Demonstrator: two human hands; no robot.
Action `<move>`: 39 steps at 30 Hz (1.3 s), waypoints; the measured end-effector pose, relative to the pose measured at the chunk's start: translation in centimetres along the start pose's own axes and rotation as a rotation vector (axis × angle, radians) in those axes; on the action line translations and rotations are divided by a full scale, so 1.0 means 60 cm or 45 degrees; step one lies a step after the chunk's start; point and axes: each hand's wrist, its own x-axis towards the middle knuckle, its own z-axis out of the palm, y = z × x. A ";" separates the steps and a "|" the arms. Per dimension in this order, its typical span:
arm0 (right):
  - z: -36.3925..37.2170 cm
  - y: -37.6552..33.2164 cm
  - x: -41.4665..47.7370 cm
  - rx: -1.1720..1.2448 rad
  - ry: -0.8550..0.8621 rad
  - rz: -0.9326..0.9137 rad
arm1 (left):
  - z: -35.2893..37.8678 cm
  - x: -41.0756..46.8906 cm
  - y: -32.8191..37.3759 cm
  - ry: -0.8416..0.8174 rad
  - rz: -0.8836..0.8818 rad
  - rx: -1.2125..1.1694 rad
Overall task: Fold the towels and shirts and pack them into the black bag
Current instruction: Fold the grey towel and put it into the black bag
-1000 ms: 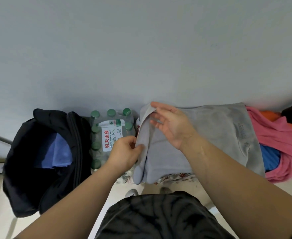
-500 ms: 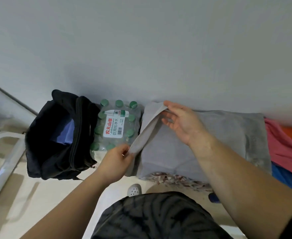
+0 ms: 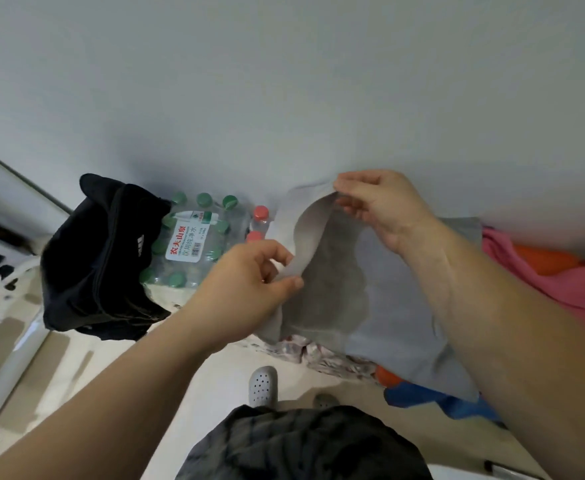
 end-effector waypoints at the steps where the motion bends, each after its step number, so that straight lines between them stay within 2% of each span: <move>1: -0.020 0.005 0.002 -0.009 0.093 -0.028 | 0.028 0.005 0.010 -0.029 0.006 0.063; 3: -0.057 0.022 0.004 -0.087 0.266 -0.057 | 0.087 0.017 0.016 -0.075 -0.001 0.174; 5: -0.078 0.048 -0.002 -0.235 0.314 -0.039 | 0.138 0.031 0.003 -0.115 -0.034 0.241; 9: -0.093 0.102 -0.027 -0.443 0.165 0.022 | 0.207 0.040 -0.028 -0.251 -0.091 0.409; 14: -0.089 0.140 -0.036 -0.872 0.226 -0.053 | 0.225 0.033 -0.040 -0.307 -0.081 0.515; 19: -0.082 0.121 -0.037 -1.183 -0.039 -0.009 | 0.224 0.030 -0.024 -0.337 -0.039 0.434; 22: -0.081 0.103 -0.034 -1.232 -0.032 -0.089 | 0.226 0.031 -0.004 -0.339 -0.014 0.409; 25: -0.098 0.079 -0.038 -1.084 0.066 -0.193 | 0.236 0.036 0.011 -0.351 0.023 0.333; 27: -0.122 0.069 -0.040 -1.066 0.148 -0.206 | 0.245 0.038 0.017 -0.468 0.005 0.284; 30: -0.159 0.073 -0.043 -1.267 0.151 -0.127 | 0.253 0.036 0.010 -0.625 -0.058 0.272; 33: -0.165 0.088 -0.056 -1.451 0.102 -0.053 | 0.235 0.037 -0.016 -0.474 -0.074 0.305; 36: -0.132 0.097 -0.067 -1.593 0.188 -0.231 | 0.191 0.031 -0.048 -0.178 -0.144 0.337; 39: -0.078 0.111 -0.064 -1.634 0.024 -0.345 | 0.139 0.020 -0.087 0.136 -0.274 0.422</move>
